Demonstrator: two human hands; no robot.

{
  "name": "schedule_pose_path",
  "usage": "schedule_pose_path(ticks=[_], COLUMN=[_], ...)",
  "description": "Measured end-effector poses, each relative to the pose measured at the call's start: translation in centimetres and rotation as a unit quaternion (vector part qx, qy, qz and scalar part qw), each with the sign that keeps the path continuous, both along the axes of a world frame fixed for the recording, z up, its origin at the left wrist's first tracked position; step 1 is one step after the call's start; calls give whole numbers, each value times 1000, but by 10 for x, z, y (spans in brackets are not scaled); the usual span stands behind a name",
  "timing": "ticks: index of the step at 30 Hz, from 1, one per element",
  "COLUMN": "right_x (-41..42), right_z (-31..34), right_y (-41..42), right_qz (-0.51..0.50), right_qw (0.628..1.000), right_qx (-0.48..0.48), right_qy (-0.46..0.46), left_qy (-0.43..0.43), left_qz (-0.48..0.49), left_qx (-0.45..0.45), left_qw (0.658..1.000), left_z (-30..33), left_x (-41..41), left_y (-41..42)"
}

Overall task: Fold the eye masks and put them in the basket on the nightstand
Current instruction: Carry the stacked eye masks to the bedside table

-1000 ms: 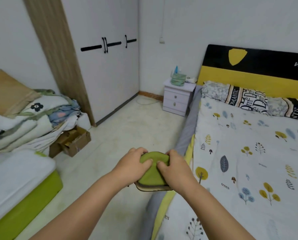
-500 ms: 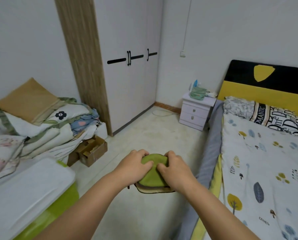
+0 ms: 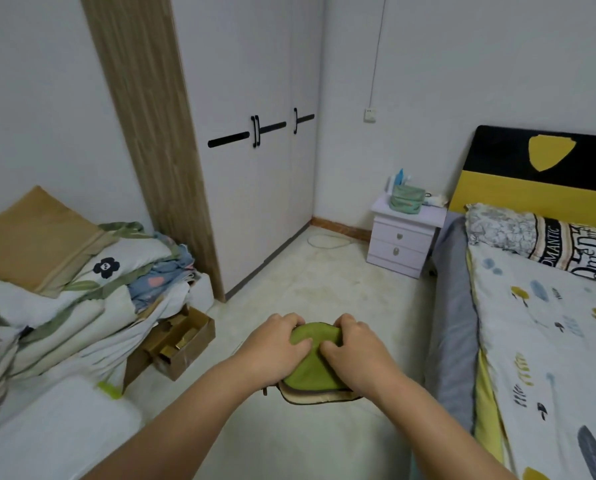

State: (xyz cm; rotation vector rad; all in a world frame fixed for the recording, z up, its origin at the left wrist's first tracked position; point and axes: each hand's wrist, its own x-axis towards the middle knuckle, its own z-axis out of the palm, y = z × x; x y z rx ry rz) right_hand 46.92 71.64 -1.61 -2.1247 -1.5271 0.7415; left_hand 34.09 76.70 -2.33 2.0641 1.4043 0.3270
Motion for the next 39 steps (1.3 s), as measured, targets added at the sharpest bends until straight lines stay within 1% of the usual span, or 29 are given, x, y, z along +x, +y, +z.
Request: schedule_pose_path(ticks=[5, 14, 19, 26, 35, 39], right_x=[-9, -32, -24, 37, 169, 217], right_z=[-2, 1, -3, -15, -14, -10], right_y=[64, 187, 233, 296, 387, 430], right_qz=[-22, -109, -147, -171, -179, -173], right_qw=[1000, 994, 989, 985, 984, 984], right_qx=[-9, -11, -12, -19, -8, -9], right_qy=[-7, 1, -1, -15, -22, -34], left_qy=[-2, -7, -15, -16, -7, -10], left_qz=[-33, -117, -166, -201, -211, -205], left_qx=[-7, 2, -23, -36, -36, -47], left_qw=[999, 993, 986, 979, 977, 978], left_z=[-3, -2, -7, -18, -19, -17], left_x=[-8, -24, -10, 56, 193, 241], left_y=[72, 214, 274, 342, 438, 479])
